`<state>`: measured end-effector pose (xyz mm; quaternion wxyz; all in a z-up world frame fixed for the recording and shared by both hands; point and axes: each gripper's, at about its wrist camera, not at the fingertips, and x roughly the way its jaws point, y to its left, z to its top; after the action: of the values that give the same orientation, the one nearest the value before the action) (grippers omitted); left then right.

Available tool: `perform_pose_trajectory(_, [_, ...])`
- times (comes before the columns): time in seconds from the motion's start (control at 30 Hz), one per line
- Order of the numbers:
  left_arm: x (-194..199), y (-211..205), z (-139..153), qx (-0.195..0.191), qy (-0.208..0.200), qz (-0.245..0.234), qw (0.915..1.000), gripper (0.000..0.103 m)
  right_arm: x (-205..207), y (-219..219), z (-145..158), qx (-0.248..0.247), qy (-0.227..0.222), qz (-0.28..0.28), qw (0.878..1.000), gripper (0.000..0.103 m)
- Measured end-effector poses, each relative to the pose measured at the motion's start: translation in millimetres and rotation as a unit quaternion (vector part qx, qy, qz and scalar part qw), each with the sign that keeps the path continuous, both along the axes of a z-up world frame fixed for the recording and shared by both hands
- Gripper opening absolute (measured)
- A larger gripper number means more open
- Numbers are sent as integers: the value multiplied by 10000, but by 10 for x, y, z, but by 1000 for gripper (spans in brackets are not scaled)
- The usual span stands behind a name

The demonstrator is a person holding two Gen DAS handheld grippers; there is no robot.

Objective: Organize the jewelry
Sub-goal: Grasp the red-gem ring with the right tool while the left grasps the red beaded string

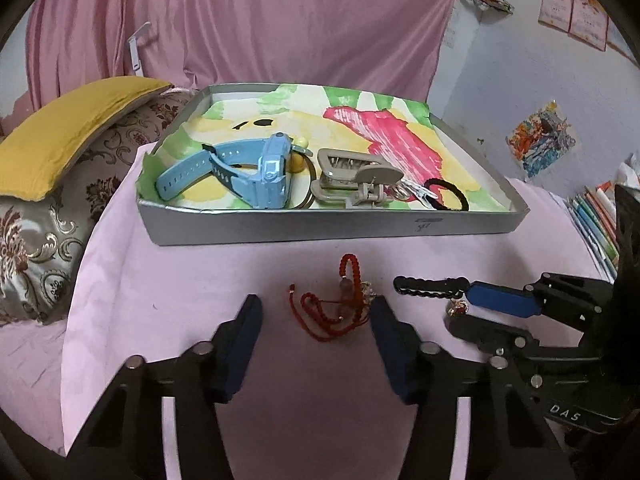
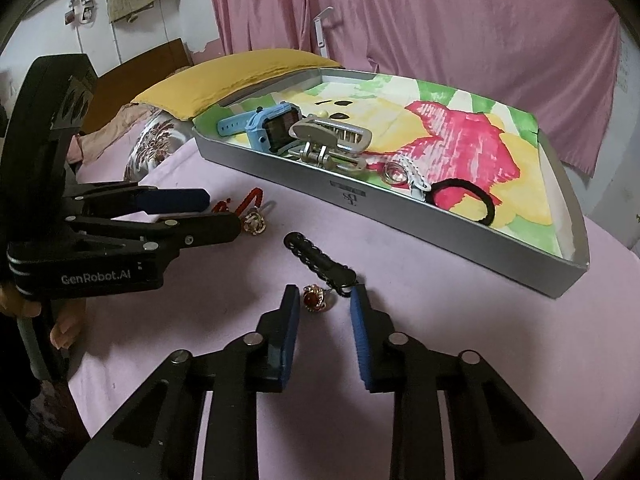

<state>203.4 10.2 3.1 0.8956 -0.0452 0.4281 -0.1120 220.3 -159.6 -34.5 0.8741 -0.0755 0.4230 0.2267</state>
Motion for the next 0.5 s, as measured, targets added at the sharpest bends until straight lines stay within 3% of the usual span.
perform_pose_trajectory(0.3, [1,-7,6,-91,74,-185,9998,15,16,35,3,-6,12,135,9999,10])
perform_pose_trajectory(0.5, [-77,20,22,-301,81,-203,9993,8,-34,34,1,9,-31,201,9998,10])
